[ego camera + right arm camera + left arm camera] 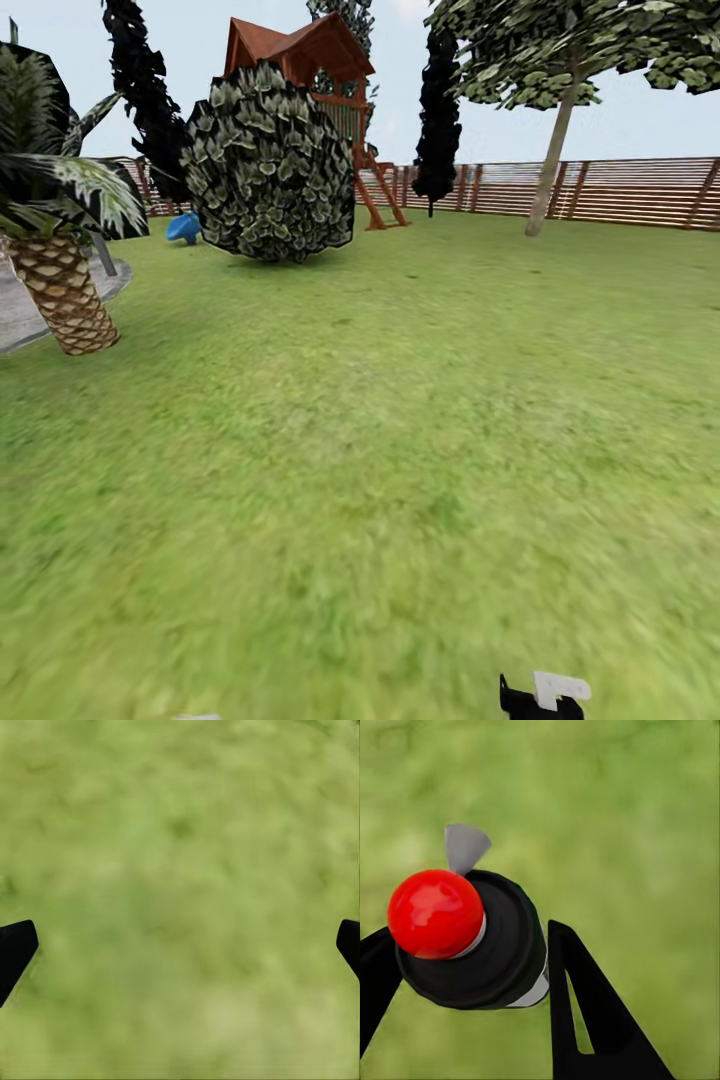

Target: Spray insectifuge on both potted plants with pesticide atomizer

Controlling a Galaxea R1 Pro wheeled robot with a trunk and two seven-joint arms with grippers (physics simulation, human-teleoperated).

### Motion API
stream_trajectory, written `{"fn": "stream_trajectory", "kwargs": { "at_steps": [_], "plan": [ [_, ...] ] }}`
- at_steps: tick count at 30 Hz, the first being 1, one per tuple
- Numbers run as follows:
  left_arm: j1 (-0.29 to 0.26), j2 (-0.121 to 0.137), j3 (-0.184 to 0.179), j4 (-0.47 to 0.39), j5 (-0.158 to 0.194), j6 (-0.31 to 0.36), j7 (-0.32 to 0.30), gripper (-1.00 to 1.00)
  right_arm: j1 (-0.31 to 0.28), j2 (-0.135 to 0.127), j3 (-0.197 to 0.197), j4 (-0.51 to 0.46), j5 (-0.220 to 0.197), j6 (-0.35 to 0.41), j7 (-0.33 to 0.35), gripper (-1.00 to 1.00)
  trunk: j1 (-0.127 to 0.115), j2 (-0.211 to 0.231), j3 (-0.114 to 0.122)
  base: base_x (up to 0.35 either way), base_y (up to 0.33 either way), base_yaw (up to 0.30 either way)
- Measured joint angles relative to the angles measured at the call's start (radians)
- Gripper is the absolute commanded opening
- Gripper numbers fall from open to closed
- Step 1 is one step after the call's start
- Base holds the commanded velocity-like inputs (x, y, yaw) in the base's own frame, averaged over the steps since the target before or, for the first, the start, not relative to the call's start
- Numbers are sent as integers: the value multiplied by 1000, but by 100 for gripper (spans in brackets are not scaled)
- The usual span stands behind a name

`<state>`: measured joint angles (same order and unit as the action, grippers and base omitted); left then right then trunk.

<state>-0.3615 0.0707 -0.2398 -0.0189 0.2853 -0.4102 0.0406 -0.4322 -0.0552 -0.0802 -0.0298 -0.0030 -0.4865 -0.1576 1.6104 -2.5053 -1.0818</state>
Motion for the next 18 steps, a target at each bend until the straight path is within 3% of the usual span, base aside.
{"fn": "stream_trajectory", "kwargs": {
  "at_steps": [11, 18],
  "plan": [
    [0, 0, 0, 0, 0, 1, 1, -100, 0, 0, 0, 0, 0, 0, 3, 100, 0, 0, 0, 337, 0, 18],
    [0, 1, 1, -1, 0, 1, 1, -100, 0, 0, 0, 0, 0, 0, 2, 100, 0, 0, -4, 337, 0, 205]
  ]
}}
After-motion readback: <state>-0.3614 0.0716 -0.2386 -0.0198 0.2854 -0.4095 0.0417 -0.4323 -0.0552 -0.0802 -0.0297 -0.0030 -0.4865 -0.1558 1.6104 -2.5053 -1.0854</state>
